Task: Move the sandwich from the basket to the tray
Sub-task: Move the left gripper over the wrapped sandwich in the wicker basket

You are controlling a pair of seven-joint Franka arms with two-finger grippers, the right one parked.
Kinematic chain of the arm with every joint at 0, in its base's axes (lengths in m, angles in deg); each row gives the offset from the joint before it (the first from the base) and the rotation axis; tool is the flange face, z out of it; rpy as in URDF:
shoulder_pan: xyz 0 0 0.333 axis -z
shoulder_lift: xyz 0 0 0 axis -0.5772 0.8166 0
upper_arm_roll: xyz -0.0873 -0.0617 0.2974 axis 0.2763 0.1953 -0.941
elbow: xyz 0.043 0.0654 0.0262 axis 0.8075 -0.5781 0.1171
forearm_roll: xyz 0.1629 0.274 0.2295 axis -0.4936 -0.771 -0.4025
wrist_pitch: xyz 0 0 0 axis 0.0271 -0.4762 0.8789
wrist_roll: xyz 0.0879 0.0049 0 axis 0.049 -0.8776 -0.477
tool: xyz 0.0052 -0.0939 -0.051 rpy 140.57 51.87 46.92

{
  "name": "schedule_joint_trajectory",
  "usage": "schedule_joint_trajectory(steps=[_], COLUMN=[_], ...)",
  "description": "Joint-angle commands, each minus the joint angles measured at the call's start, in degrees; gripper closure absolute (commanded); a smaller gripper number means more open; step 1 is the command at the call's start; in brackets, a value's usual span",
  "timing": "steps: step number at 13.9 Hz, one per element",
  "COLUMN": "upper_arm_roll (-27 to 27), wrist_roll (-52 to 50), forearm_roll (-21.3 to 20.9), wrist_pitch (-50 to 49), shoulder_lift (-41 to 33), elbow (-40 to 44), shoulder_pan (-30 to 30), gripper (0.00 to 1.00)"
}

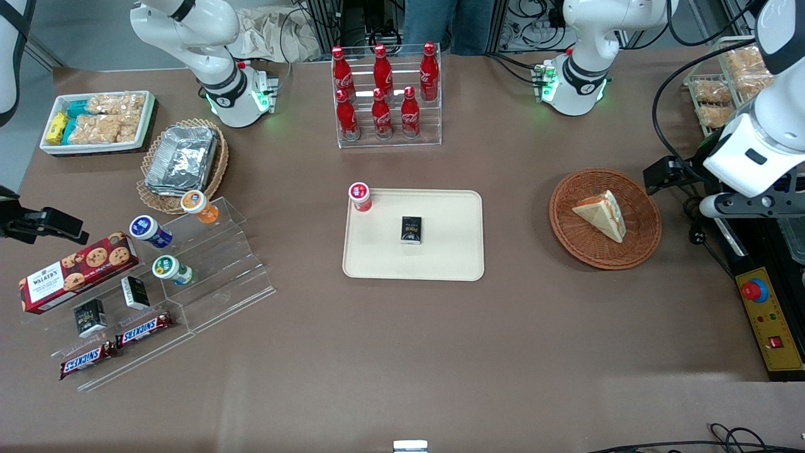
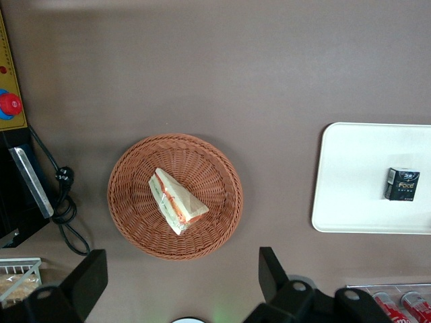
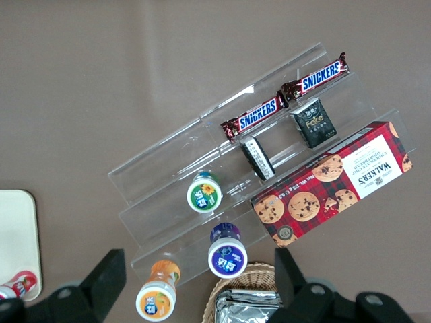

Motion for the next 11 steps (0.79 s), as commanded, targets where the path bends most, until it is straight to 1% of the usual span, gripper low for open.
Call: schedule_joint_trajectory(steps=[1, 6, 7, 9, 11], upper_arm_roll=[0.12, -0.15, -0.93, -1.73, -3.39], wrist_roll=[0.16, -0.71, -2.55, -4.05, -6.41], forearm_roll=[-0.31, -0.92, -0.23, -0.22, -0.31], wrist_pitch=[-0.40, -2.85, -3.56, -7.59, -7.96], shoulder_lift=[-0.28, -0.11, -0.37, -1.42, -2.30], elbow=[0.31, 0.31, 0.66, 0.31, -0.39], shoulder_pan=[-0.07, -0.16, -0.77, -2.00, -3.05], gripper=[0.00, 0.00, 0.00, 0.00, 0.00])
